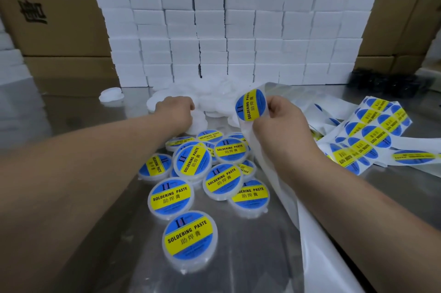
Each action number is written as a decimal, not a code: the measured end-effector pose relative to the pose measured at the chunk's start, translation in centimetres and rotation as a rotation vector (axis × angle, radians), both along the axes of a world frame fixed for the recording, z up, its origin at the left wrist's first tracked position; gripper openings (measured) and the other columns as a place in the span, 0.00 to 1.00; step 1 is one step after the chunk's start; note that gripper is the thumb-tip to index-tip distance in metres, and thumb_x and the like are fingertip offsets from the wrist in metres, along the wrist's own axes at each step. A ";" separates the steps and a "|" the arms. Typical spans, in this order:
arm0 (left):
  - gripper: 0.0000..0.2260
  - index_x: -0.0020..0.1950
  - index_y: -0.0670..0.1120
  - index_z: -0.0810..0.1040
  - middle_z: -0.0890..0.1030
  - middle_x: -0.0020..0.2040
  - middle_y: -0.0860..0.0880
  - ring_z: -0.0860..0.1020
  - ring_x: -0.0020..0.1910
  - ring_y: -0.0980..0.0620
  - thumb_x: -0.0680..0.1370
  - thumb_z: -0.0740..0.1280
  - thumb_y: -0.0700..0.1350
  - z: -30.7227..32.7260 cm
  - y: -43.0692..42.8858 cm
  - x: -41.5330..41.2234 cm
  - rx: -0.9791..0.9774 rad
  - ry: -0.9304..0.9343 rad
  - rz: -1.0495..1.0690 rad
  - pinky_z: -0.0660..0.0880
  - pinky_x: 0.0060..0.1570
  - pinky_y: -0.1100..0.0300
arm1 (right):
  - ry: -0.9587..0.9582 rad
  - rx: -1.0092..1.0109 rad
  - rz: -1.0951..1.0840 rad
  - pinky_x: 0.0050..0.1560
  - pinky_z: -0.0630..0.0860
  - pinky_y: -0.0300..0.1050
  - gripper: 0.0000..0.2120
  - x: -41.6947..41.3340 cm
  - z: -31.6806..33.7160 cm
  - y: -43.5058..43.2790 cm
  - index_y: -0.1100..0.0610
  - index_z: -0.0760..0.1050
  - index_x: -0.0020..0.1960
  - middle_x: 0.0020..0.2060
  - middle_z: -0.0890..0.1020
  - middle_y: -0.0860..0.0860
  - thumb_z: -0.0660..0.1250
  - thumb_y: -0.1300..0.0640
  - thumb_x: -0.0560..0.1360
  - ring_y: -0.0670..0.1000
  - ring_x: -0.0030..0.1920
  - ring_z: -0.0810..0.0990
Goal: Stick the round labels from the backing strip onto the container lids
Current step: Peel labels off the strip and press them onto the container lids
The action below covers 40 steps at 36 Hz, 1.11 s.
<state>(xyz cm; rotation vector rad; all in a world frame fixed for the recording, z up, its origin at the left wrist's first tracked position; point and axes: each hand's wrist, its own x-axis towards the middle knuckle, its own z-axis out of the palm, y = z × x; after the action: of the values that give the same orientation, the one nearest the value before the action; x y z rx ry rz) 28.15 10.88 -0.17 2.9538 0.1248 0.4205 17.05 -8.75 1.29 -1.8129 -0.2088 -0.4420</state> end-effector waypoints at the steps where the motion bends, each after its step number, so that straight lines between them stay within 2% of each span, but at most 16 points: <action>1: 0.16 0.64 0.49 0.72 0.75 0.63 0.46 0.71 0.61 0.45 0.78 0.57 0.40 -0.1 0.0 0.0 -0.018 -0.001 -0.001 0.68 0.57 0.54 | 0.000 -0.001 0.000 0.24 0.66 0.26 0.11 0.0 0.0 0.0 0.51 0.75 0.40 0.32 0.78 0.44 0.60 0.66 0.71 0.35 0.27 0.72; 5: 0.18 0.66 0.46 0.73 0.72 0.65 0.42 0.72 0.61 0.42 0.78 0.56 0.36 0.6 -0.1 -0.2 -0.141 -0.148 0.064 0.68 0.57 0.54 | 0.002 -0.019 -0.009 0.24 0.66 0.26 0.10 0.1 -0.2 0.1 0.51 0.75 0.41 0.32 0.78 0.44 0.61 0.64 0.72 0.34 0.27 0.72; 9: 0.15 0.60 0.45 0.77 0.74 0.63 0.43 0.74 0.59 0.43 0.77 0.58 0.37 1.9 -0.5 -0.9 -0.539 -0.306 0.121 0.68 0.58 0.57 | 0.022 -0.028 -0.006 0.26 0.67 0.30 0.09 0.0 -0.2 0.1 0.51 0.75 0.41 0.32 0.78 0.44 0.60 0.63 0.72 0.38 0.28 0.73; 11: 0.11 0.52 0.48 0.77 0.77 0.54 0.44 0.75 0.52 0.44 0.77 0.57 0.37 2.7 -1.3 -1.6 -0.819 -0.327 0.095 0.72 0.54 0.56 | 0.031 -0.028 -0.006 0.29 0.68 0.32 0.07 -0.1 0.0 0.1 0.51 0.75 0.42 0.34 0.79 0.44 0.61 0.62 0.73 0.40 0.31 0.73; 13: 0.11 0.40 0.50 0.70 0.73 0.40 0.49 0.74 0.40 0.48 0.79 0.55 0.39 3.6 -2.2 -2.6 -1.107 -0.285 0.087 0.75 0.39 0.59 | 0.032 -0.019 -0.006 0.31 0.69 0.34 0.07 -0.1 0.1 0.2 0.50 0.75 0.42 0.35 0.79 0.43 0.62 0.61 0.73 0.40 0.33 0.74; 15: 0.13 0.35 0.49 0.64 0.67 0.34 0.51 0.67 0.30 0.53 0.80 0.54 0.41 4.5 -3.1 -4.0 -1.364 -0.228 0.107 0.65 0.27 0.63 | 0.031 -0.006 0.011 0.33 0.69 0.36 0.08 -0.3 0.2 0.3 0.49 0.76 0.43 0.36 0.79 0.42 0.62 0.60 0.73 0.40 0.34 0.74; 18: 0.12 0.32 0.47 0.64 0.63 0.30 0.49 0.57 0.24 0.53 0.76 0.53 0.41 5.0 -4.7 -7.6 -1.550 -0.157 0.017 0.52 0.25 0.66 | 0.031 0.016 0.063 0.35 0.68 0.38 0.10 -0.7 0.4 0.3 0.51 0.79 0.45 0.33 0.78 0.43 0.62 0.62 0.72 0.43 0.33 0.73; 22: 0.15 0.32 0.46 0.71 0.67 0.32 0.51 0.64 0.29 0.53 0.76 0.59 0.52 4.2 -7.0 -12.0 -1.293 -0.161 -0.185 0.61 0.29 0.60 | 0.020 0.004 0.140 0.35 0.64 0.41 0.14 -1.2 0.5 0.4 0.58 0.79 0.42 0.32 0.73 0.52 0.57 0.69 0.67 0.49 0.34 0.68; 24: 0.10 0.35 0.47 0.74 0.71 0.31 0.54 0.68 0.29 0.56 0.74 0.64 0.50 3.5 -7.1 -12.6 -1.087 -0.253 -0.235 0.67 0.30 0.62 | 0.013 0.010 0.181 0.34 0.64 0.40 0.14 -1.4 0.6 0.5 0.58 0.78 0.41 0.33 0.73 0.54 0.56 0.70 0.66 0.48 0.34 0.68; 26: 0.05 0.36 0.51 0.75 0.72 0.26 0.57 0.69 0.23 0.61 0.72 0.65 0.45 2.9 -6.7 -12.7 -0.908 -0.324 -0.238 0.65 0.24 0.70 | 0.004 0.013 0.209 0.33 0.65 0.39 0.15 -1.5 0.7 0.4 0.56 0.79 0.40 0.34 0.75 0.54 0.56 0.70 0.67 0.48 0.34 0.70; 27: 0.06 0.37 0.54 0.76 0.72 0.26 0.57 0.69 0.22 0.62 0.72 0.63 0.43 2.6 -6.4 -12.6 -0.853 -0.335 -0.233 0.64 0.23 0.70 | -0.002 0.011 0.213 0.34 0.67 0.40 0.16 -1.5 0.7 0.4 0.55 0.79 0.40 0.34 0.76 0.53 0.56 0.70 0.67 0.48 0.35 0.71; 30: 0.15 0.44 0.58 0.78 0.71 0.38 0.55 0.72 0.29 0.61 0.74 0.58 0.38 1.6 -5.7 -12.3 -0.749 -0.349 -0.242 0.64 0.26 0.72 | -0.003 0.003 0.173 0.36 0.71 0.39 0.18 -1.3 0.6 0.3 0.50 0.80 0.40 0.34 0.81 0.47 0.57 0.69 0.68 0.46 0.35 0.76; 32: 0.17 0.45 0.59 0.78 0.69 0.40 0.54 0.71 0.38 0.55 0.75 0.57 0.37 1.5 -5.4 -12.1 -0.711 -0.382 -0.248 0.65 0.35 0.68 | -0.006 -0.019 0.128 0.34 0.71 0.34 0.17 -1.1 0.5 0.3 0.50 0.79 0.40 0.32 0.80 0.43 0.58 0.68 0.68 0.42 0.33 0.76; 34: 0.17 0.44 0.61 0.77 0.69 0.39 0.55 0.69 0.40 0.53 0.75 0.58 0.38 1.7 -5.1 -12.2 -0.697 -0.418 -0.281 0.65 0.36 0.65 | -0.019 -0.043 0.101 0.35 0.70 0.36 0.14 -1.1 0.5 0.4 0.51 0.78 0.40 0.33 0.80 0.45 0.59 0.68 0.69 0.43 0.34 0.75; 37: 0.13 0.46 0.62 0.78 0.69 0.38 0.55 0.70 0.37 0.60 0.75 0.62 0.42 2.0 -5.2 -12.5 -0.653 -0.453 -0.335 0.64 0.35 0.73 | -0.061 -0.080 0.109 0.36 0.68 0.40 0.08 -1.3 0.5 0.5 0.60 0.78 0.44 0.34 0.78 0.57 0.60 0.66 0.71 0.46 0.34 0.71; 40: 0.11 0.45 0.63 0.77 0.69 0.38 0.55 0.70 0.37 0.67 0.76 0.64 0.45 2.0 -5.4 -12.7 -0.646 -0.391 -0.355 0.63 0.36 0.78 | -0.081 -0.094 0.110 0.28 0.63 0.35 0.07 -1.2 0.3 0.5 0.58 0.76 0.38 0.29 0.71 0.49 0.61 0.63 0.73 0.43 0.28 0.65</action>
<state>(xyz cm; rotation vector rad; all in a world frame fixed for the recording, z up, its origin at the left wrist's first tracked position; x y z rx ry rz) 15.49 5.45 1.80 2.1575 -0.2578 0.7270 15.86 -8.27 1.61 -1.8670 -0.3892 -0.4339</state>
